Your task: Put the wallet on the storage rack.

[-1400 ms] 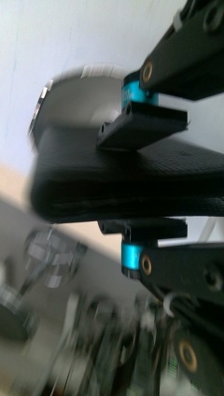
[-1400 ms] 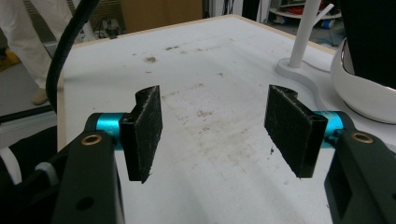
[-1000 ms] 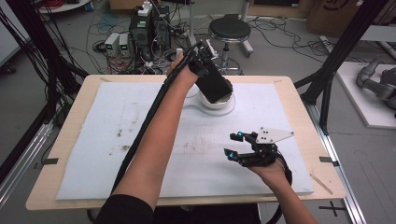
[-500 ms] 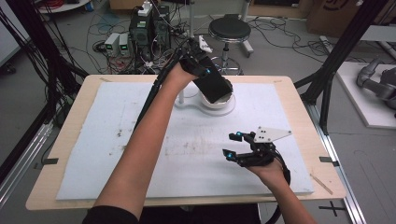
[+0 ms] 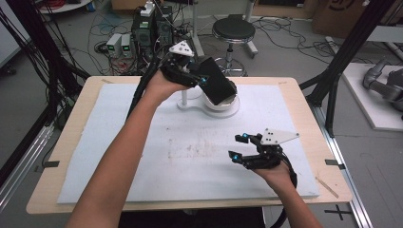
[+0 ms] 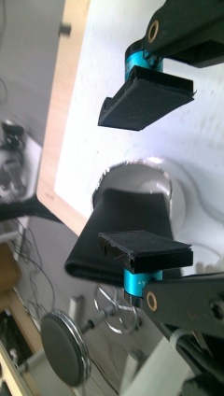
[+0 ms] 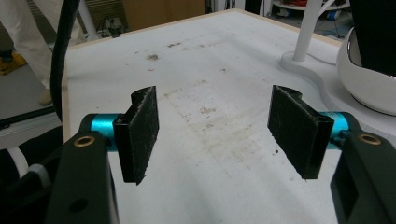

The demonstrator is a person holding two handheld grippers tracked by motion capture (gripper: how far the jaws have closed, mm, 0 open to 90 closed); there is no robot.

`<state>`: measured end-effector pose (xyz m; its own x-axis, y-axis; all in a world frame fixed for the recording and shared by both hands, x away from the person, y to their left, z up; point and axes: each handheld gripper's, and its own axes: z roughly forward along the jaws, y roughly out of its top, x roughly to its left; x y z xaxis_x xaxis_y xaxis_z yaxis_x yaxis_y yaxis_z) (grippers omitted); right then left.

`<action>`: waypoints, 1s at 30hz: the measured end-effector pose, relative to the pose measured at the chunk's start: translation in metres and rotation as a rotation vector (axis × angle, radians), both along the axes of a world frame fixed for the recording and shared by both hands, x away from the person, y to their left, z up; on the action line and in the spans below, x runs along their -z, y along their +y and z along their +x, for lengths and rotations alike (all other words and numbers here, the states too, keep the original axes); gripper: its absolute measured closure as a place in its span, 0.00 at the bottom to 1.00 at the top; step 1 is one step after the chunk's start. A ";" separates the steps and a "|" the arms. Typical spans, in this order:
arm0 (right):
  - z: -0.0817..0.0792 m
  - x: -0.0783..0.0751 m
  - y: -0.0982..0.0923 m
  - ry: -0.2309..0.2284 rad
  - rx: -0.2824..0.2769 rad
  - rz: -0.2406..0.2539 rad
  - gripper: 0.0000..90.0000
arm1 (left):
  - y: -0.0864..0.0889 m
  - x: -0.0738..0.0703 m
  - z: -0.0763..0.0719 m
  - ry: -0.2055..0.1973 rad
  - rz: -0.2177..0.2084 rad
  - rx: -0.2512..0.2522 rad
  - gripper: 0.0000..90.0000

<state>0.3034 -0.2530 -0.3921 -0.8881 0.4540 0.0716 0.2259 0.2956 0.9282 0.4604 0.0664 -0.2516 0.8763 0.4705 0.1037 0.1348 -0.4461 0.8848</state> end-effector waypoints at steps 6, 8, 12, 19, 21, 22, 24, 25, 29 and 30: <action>0.003 0.001 -0.002 -0.002 0.014 0.001 0.37 | 0.040 0.019 -0.034 0.016 -0.090 0.027 0.40; 0.003 0.001 -0.002 0.004 0.020 0.004 0.36 | 0.053 0.027 -0.045 0.026 -0.126 0.041 0.39; 0.004 0.001 -0.003 0.002 0.039 0.005 0.34 | 0.081 0.049 -0.071 0.052 -0.163 0.049 0.38; 0.012 0.002 -0.011 0.004 0.088 0.017 0.29 | 0.115 0.083 -0.102 0.085 -0.232 0.014 0.33; 0.015 0.003 -0.015 0.015 0.105 0.021 0.28 | 0.122 0.089 -0.109 0.079 -0.233 -0.001 0.32; 0.017 0.003 -0.016 0.015 0.114 0.024 0.27 | 0.125 0.091 -0.112 0.081 -0.233 -0.009 0.32; 0.019 0.004 -0.020 0.024 0.131 0.035 0.26 | 0.130 0.095 -0.117 0.086 -0.228 -0.032 0.30; 0.019 0.004 -0.021 0.025 0.137 0.036 0.25 | 0.133 0.098 -0.122 0.083 -0.233 -0.048 0.29; 0.022 0.004 -0.026 0.032 0.162 0.047 0.23 | 0.143 0.109 -0.131 0.100 -0.230 -0.076 0.27; 0.023 0.005 -0.028 0.027 0.170 0.049 0.23 | 0.146 0.111 -0.132 0.096 -0.226 -0.088 0.26</action>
<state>0.3262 -0.2813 -0.3967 -0.7963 0.5928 0.1203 0.2941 0.2056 0.9334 0.3279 0.2123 -0.3625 0.8316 0.5473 -0.0940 0.2523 -0.2215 0.9420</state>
